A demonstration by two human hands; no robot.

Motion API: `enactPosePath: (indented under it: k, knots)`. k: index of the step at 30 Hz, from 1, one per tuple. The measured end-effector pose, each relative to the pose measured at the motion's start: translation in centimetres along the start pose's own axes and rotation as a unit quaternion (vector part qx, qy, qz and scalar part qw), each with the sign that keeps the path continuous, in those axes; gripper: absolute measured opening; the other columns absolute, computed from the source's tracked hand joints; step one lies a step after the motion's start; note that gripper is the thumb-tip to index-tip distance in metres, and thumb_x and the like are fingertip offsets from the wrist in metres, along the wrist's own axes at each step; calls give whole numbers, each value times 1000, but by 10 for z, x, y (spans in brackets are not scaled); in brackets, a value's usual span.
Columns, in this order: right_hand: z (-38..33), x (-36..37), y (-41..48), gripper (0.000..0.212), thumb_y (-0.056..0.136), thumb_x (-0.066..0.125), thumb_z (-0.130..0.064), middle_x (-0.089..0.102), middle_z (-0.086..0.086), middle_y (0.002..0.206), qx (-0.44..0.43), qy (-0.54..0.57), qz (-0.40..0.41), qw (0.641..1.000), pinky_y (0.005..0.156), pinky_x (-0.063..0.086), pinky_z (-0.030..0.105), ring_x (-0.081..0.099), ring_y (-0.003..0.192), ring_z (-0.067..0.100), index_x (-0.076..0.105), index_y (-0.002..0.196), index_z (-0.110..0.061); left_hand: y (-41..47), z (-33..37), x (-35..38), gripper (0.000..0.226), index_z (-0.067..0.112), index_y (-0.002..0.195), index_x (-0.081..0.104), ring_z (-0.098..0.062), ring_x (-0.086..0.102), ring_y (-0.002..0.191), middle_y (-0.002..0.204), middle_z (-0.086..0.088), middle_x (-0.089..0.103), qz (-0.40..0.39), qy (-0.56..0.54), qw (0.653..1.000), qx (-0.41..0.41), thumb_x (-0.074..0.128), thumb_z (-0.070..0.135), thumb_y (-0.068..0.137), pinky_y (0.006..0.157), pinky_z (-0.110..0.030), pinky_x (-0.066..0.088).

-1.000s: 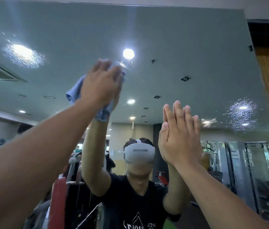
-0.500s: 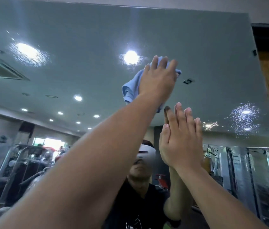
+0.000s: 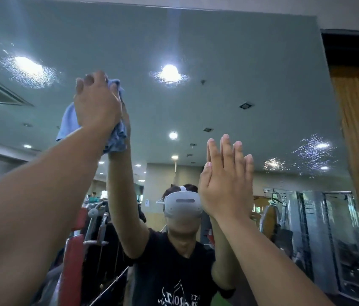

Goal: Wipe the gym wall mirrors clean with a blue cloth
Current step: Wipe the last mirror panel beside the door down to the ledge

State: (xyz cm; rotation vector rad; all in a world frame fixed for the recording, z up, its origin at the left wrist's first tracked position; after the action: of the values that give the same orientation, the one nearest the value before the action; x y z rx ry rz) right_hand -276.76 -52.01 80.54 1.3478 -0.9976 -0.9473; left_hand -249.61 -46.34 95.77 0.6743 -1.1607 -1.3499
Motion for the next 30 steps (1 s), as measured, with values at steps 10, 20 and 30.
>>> enactPosePath:
  k: [10, 20, 30]
  knots:
    - [5, 2, 1, 58, 105, 20, -37, 23, 6, 169, -7, -6, -3, 1000, 124, 6, 49, 20, 156, 33, 28, 161, -25, -83, 101, 32, 22, 10, 104, 59, -36, 53, 116, 117, -14, 59, -58, -32, 928, 367, 45, 27, 102, 96, -48, 44]
    - [6, 2, 1, 59, 105, 15, -39, 13, 3, 172, -1, 4, -27, 1000, 126, 4, 49, 9, 158, 30, 19, 163, -28, -146, 30, -4, 33, 20, 118, 70, -31, 45, 141, 145, -6, 56, -145, -31, 795, 588, 45, 38, 106, 108, -49, 44]
    - [5, 3, 0, 59, 106, 15, -39, 15, 4, 172, -1, -2, -20, 1000, 126, 1, 48, 11, 158, 30, 20, 163, -27, -67, 64, 10, 37, 11, 108, 71, -29, 49, 125, 127, -12, 66, -75, -38, 833, 547, 46, 38, 104, 112, -27, 30]
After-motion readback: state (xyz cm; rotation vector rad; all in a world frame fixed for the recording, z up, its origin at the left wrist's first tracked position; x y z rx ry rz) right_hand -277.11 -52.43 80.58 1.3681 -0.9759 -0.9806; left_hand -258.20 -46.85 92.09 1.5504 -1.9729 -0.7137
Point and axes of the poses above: each hand's wrist, its own y-axis towards the middle knuckle, its own x-axis out of the palm, z = x × y, the point moved 1 cm from there along y, towards the middle knuckle
